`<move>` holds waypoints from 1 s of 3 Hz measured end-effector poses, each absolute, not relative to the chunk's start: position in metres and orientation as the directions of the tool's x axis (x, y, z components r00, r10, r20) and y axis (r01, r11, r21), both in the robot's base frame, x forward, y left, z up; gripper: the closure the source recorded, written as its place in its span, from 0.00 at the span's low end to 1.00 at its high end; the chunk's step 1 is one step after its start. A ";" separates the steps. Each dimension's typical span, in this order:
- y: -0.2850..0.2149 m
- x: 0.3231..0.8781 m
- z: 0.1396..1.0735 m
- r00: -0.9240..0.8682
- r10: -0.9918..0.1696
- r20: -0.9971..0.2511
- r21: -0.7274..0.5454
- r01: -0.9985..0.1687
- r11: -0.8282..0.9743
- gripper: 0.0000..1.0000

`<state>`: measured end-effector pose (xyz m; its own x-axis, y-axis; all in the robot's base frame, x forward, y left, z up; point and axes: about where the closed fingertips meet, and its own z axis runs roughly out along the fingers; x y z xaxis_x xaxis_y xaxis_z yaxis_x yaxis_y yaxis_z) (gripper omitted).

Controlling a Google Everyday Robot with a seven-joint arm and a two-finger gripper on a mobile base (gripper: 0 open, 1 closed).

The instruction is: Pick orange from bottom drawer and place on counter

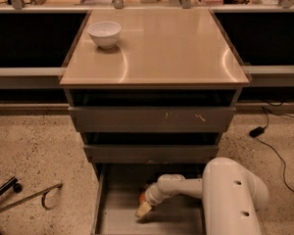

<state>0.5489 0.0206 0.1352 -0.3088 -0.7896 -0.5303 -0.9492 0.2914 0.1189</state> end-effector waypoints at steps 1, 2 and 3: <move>0.021 0.549 0.135 -0.309 -0.790 -0.530 0.119 -0.949 0.291 0.43; 0.021 0.549 0.135 -0.309 -0.790 -0.530 0.119 -0.949 0.291 0.66; 0.021 0.549 0.135 -0.309 -0.790 -0.530 0.119 -0.949 0.291 0.88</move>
Offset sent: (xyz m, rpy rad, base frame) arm 0.0000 0.0000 0.0000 0.0000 0.0000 0.0000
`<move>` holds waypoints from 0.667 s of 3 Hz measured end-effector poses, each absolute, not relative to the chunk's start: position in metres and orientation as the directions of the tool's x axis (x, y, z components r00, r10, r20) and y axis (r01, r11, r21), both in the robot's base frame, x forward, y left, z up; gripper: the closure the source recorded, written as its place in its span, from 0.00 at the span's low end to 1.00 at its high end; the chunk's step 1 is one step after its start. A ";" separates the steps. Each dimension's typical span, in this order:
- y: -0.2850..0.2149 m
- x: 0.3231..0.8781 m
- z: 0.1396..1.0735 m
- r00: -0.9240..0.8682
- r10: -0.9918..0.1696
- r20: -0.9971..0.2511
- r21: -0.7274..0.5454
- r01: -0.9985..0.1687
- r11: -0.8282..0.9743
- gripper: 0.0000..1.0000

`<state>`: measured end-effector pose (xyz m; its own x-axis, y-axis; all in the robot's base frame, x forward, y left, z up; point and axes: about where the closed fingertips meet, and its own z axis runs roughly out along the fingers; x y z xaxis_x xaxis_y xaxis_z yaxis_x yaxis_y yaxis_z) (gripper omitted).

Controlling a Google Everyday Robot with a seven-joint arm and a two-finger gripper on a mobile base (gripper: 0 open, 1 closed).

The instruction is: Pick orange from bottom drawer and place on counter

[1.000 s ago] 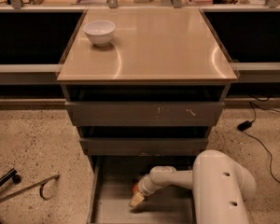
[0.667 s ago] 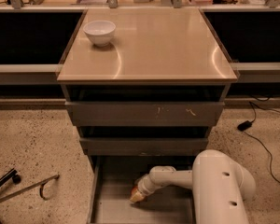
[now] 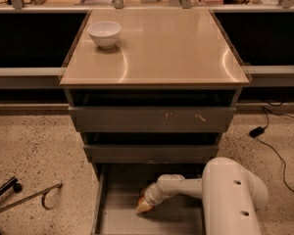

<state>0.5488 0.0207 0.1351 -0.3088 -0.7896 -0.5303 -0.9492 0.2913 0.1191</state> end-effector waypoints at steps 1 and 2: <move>0.019 0.546 0.143 -0.311 -0.780 -0.544 0.120 -0.948 0.294 1.00; 0.018 0.544 0.173 -0.309 -0.745 -0.592 0.132 -0.948 0.289 1.00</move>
Offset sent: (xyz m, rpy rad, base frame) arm -0.0038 -0.0098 0.0829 0.1644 -0.0300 -0.0172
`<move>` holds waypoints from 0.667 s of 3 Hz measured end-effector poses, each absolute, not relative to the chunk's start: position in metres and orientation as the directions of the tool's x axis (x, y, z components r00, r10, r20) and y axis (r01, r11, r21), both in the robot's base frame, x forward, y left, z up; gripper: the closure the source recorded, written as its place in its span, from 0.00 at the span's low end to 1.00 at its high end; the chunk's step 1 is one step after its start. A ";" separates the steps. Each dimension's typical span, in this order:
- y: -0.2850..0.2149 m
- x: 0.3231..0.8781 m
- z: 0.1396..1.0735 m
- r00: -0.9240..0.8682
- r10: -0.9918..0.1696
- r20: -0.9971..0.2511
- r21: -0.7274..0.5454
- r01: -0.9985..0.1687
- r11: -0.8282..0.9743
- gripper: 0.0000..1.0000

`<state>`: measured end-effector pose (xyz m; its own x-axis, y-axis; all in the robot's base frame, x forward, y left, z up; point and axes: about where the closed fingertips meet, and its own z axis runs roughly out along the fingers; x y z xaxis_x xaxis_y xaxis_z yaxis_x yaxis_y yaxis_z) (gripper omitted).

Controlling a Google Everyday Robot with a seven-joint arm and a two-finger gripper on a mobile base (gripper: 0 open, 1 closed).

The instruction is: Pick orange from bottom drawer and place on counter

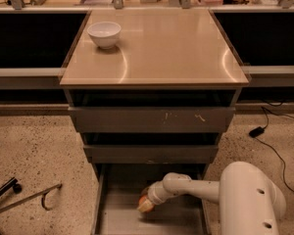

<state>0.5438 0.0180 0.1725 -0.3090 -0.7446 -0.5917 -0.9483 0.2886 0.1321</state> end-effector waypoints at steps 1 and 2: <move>0.017 0.543 0.196 -0.306 -0.709 -0.635 0.146 -0.949 0.280 1.00; 0.008 0.549 0.254 -0.291 -0.674 -0.679 0.148 -0.953 0.263 1.00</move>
Offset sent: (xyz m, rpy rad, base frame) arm 0.0255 -0.0321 0.1708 0.1759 -0.0619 0.0156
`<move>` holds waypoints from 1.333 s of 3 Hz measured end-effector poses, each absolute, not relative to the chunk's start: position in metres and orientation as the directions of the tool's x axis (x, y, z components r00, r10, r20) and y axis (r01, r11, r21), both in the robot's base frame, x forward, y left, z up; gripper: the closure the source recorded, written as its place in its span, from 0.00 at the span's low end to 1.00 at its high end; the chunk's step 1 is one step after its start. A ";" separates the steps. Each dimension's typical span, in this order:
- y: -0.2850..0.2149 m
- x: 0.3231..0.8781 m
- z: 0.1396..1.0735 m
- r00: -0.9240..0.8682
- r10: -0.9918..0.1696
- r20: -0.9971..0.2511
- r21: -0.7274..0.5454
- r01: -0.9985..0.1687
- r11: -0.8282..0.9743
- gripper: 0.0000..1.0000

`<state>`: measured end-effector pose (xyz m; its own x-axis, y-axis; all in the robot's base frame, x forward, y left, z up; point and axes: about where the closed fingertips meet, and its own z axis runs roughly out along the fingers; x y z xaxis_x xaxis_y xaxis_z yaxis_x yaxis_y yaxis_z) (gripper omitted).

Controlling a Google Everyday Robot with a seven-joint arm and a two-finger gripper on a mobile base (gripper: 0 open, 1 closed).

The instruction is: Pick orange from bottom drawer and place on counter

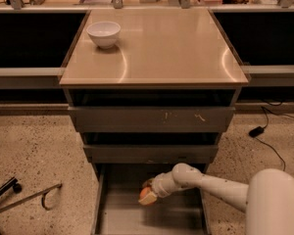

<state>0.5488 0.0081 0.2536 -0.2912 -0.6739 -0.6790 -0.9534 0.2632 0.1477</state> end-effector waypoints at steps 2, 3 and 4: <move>0.001 0.561 0.324 -0.246 -0.635 -0.732 0.158 -0.968 0.193 1.00; 0.001 0.561 0.324 -0.246 -0.635 -0.732 0.158 -0.968 0.193 1.00; -0.002 0.568 0.368 -0.197 -0.639 -0.743 0.091 -0.976 0.196 1.00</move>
Offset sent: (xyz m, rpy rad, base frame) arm 0.0188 -0.0090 0.0611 0.0642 -0.0284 0.0243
